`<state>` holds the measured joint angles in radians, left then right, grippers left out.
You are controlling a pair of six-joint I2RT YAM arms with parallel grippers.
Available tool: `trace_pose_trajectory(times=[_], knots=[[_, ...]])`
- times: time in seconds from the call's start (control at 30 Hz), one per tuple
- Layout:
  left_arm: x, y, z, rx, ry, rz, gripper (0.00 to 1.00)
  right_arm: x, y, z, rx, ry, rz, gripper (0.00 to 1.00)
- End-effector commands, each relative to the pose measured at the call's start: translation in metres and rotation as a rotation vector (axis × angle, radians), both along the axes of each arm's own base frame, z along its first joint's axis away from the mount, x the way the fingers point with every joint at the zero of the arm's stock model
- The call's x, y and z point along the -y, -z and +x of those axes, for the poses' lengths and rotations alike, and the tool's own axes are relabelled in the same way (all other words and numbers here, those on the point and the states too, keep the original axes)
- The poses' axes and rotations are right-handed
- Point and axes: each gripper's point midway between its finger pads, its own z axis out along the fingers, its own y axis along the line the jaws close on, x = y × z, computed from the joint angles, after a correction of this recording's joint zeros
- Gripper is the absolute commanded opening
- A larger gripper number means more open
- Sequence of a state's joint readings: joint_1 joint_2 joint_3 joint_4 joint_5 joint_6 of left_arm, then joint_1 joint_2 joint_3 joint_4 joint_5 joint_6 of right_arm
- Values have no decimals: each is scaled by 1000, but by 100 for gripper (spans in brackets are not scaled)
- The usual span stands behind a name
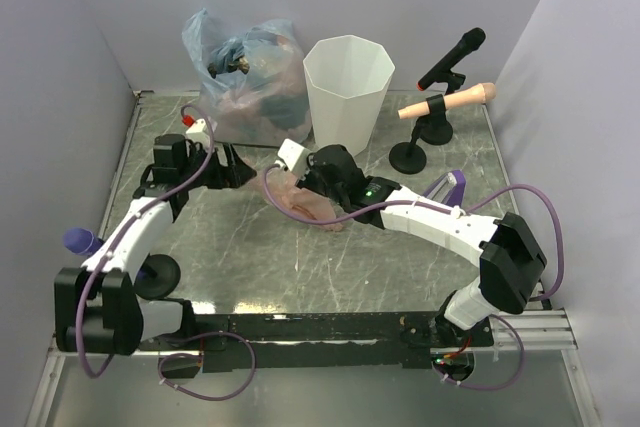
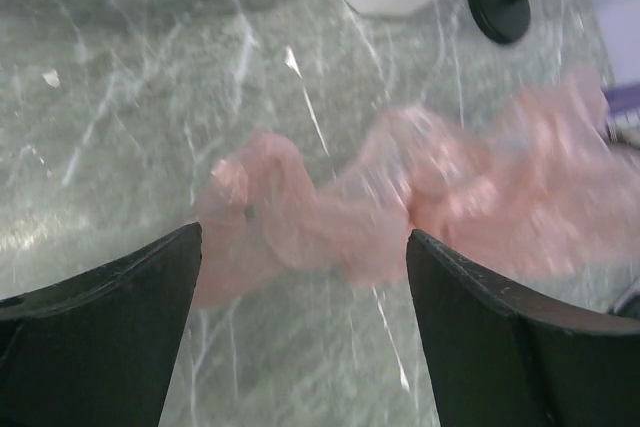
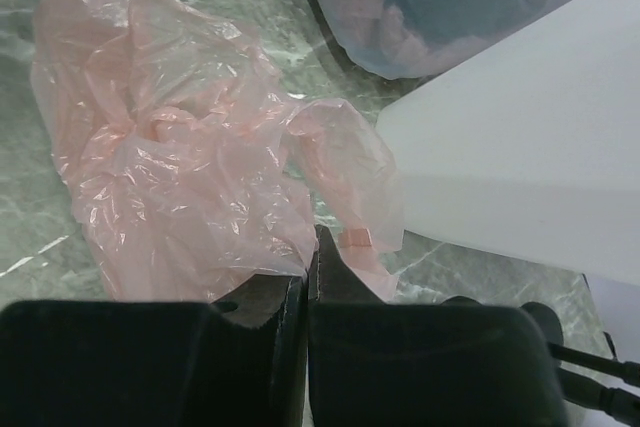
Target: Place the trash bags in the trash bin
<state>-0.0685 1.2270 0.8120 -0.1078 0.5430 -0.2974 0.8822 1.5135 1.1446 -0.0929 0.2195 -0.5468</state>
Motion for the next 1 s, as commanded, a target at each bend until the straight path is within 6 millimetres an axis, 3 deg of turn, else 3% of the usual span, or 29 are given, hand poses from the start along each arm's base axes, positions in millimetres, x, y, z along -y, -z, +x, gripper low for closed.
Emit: trace_pose_trajectory(times=[0.0,0.13,0.3,0.37,0.57,0.67,0.93,0.97], knots=[[0,4,44,-4,-104,-90,86,-12,-15,0,-7,-25,62,0],[5,16,66,-70,-122,-135,83,-11,-15,2,-18,-19,63,0],[7,26,68,-132,-113,-128,77,-7,-14,6,-29,-4,73,0],[12,26,67,-141,-86,-156,68,-7,-12,7,-40,1,77,0],[29,33,68,-248,-34,-255,17,-1,-12,14,-64,33,97,0],[29,19,73,-222,-30,-260,1,8,-16,21,-55,58,103,0],[30,-46,90,-58,78,-230,1,29,-27,33,-30,93,115,0],[32,-52,88,-39,116,-224,11,29,-28,35,-30,95,119,0]])
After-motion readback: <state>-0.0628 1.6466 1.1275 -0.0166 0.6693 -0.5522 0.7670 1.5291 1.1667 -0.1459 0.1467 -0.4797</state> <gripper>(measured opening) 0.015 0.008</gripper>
